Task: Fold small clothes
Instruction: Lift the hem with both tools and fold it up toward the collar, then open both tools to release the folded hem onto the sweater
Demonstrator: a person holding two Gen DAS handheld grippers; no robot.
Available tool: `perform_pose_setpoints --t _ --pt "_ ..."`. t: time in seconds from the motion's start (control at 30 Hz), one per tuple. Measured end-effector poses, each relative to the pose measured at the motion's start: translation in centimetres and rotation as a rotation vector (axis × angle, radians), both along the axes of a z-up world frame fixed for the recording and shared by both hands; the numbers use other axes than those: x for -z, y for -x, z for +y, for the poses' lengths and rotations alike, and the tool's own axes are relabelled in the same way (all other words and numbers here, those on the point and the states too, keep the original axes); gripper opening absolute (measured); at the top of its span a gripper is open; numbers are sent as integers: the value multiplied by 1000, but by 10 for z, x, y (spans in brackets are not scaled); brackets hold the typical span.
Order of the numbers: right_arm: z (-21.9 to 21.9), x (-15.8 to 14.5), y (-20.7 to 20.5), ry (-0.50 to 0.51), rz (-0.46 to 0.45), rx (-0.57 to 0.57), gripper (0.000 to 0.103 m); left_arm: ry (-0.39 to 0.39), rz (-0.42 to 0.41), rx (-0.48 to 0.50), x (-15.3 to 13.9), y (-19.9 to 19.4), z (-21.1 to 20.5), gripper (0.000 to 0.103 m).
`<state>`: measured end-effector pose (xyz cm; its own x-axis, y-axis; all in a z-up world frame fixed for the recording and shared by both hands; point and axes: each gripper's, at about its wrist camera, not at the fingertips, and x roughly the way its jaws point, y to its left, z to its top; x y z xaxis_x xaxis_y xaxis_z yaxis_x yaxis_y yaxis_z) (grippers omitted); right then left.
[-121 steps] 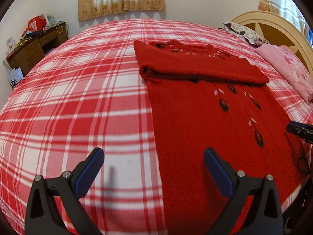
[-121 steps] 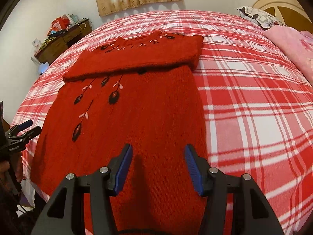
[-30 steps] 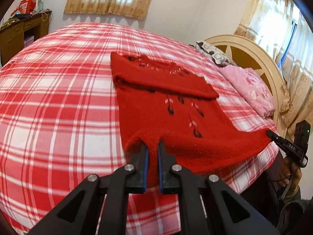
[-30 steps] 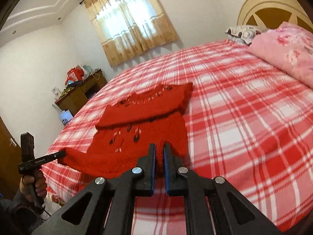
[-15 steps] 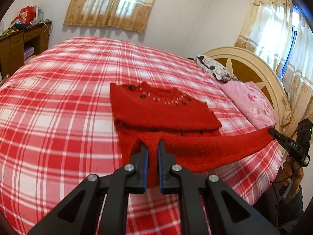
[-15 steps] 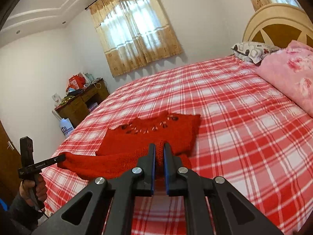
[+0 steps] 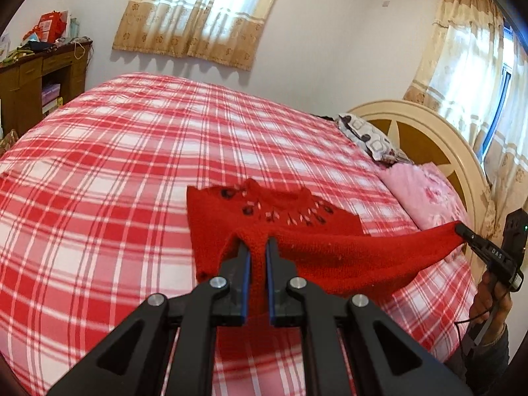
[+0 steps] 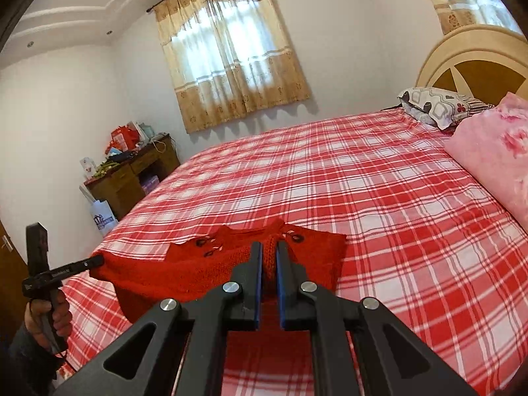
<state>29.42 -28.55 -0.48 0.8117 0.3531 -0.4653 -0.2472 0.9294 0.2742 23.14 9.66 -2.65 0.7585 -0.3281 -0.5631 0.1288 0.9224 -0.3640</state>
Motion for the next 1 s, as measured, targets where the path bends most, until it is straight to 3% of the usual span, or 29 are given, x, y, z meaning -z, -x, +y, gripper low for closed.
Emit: perform_pose_setpoints --t 0.2,0.53,0.57,0.63,0.67,0.73,0.8,0.87,1.0 --pt "5 29 -51 30 80 27 7 -28 25 -10 10 -40 -2 8" --pt "19 104 -141 126 269 61 8 -66 173 -38 76 -115 -2 9" --pt "21 110 -147 157 273 83 11 -82 189 -58 84 -122 -3 11" --pt "21 116 -149 182 288 114 27 -93 207 -73 93 -130 -3 17" --pt "21 118 -146 186 294 125 42 -97 212 -81 94 -131 -2 17" --pt "26 120 -133 174 289 97 49 -94 202 -89 92 -125 1 28" --pt "41 125 -119 223 296 30 49 -129 159 -87 86 -109 3 54" --pt "61 131 -111 292 310 -45 49 -197 110 -87 80 -89 5 69" --pt "95 145 -115 472 336 -95 49 -299 95 -13 89 -65 0 80"
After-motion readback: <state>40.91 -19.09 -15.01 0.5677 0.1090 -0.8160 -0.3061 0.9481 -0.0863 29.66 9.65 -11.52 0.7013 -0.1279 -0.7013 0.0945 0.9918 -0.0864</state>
